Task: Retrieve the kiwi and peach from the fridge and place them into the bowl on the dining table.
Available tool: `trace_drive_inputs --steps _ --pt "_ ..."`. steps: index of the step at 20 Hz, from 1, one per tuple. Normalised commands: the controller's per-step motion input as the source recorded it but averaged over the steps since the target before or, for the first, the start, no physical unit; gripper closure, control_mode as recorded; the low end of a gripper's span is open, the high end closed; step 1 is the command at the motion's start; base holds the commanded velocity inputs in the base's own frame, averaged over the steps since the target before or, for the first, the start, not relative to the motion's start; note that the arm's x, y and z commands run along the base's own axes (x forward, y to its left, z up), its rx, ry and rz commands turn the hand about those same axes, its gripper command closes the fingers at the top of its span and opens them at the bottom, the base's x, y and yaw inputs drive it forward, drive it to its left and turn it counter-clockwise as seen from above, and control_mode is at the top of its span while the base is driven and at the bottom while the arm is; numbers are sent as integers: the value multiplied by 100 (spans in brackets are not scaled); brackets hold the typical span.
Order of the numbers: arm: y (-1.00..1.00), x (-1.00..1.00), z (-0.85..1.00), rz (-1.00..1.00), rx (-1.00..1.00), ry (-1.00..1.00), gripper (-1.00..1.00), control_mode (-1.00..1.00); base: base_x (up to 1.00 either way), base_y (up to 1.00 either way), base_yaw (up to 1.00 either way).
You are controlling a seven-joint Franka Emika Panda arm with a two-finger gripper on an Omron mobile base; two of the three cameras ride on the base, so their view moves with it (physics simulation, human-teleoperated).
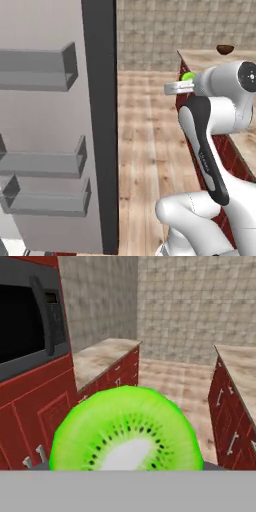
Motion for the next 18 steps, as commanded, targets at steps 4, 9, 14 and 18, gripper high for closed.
trace_drive_inputs --steps 4,9,14,18 --pt "0 0 0 0 0 0 100 100 4 11 -62" --pt "0 0 0 0 0 0 100 100 69 40 -38" --pt "0 0 0 0 0 0 100 100 100 29 -13" --pt "0 0 0 0 0 0 100 100 100 3 -1"
